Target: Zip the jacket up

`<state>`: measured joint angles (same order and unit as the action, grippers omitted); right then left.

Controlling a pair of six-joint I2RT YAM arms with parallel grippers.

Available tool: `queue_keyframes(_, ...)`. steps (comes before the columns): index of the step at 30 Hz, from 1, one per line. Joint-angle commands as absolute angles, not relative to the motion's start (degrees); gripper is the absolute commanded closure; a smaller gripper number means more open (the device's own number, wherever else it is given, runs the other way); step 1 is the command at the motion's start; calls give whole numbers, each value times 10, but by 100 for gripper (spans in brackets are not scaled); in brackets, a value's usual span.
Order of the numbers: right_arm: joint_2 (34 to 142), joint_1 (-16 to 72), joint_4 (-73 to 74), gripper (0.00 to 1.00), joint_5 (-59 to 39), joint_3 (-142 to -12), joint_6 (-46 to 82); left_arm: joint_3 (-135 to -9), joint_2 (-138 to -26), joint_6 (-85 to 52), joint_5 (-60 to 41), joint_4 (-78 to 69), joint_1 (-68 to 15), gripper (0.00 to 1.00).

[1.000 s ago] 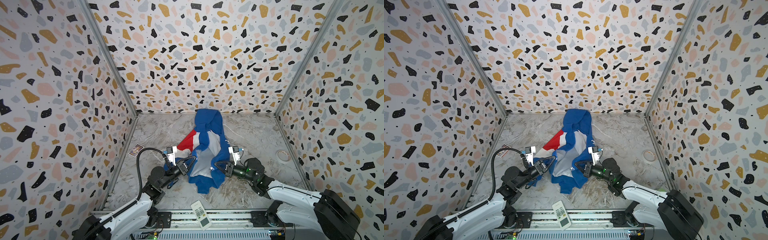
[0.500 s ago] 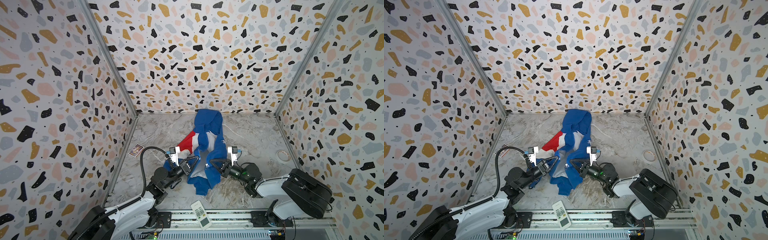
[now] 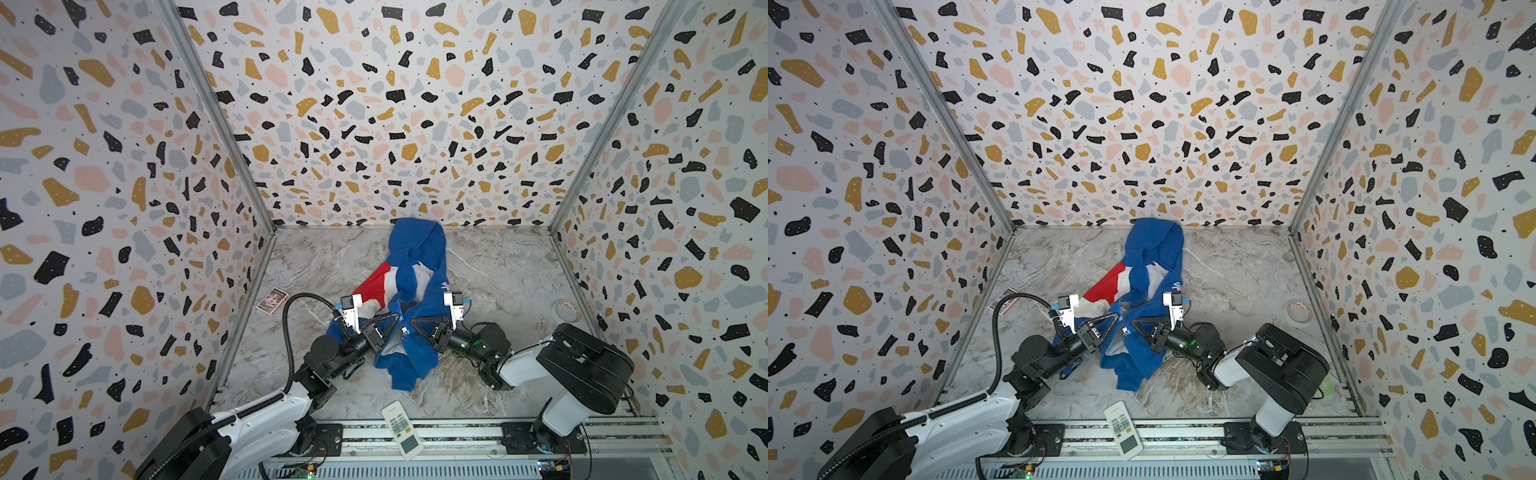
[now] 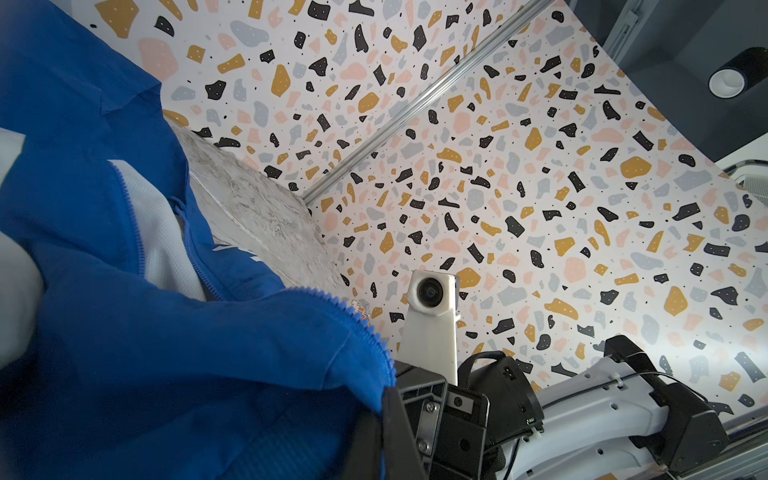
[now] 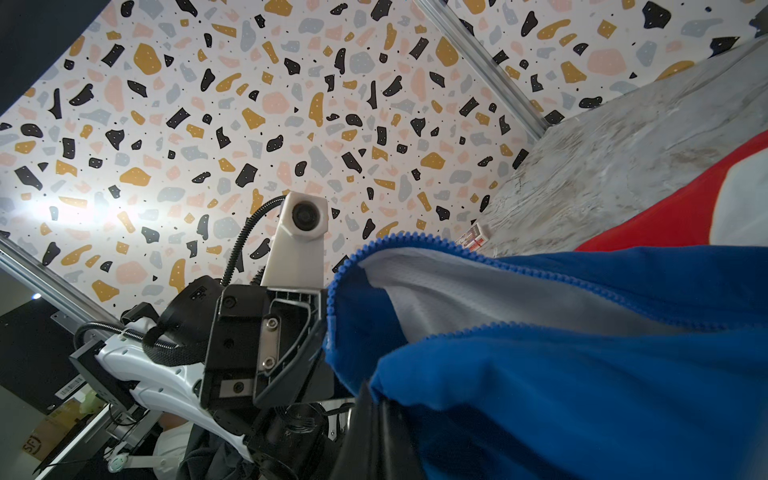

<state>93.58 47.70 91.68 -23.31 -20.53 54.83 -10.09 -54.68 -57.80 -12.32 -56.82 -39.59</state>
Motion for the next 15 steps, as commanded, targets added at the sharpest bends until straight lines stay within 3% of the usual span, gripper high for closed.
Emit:
queue_keyframes(1,923,481,1075,100,-236,-219,531,-103,-537,-567,-110,-605,-399,100)
queue_keyframes(15,897,488,1075,100,-209,-220,502,-106,-538,-572,-103,-605,-406,100)
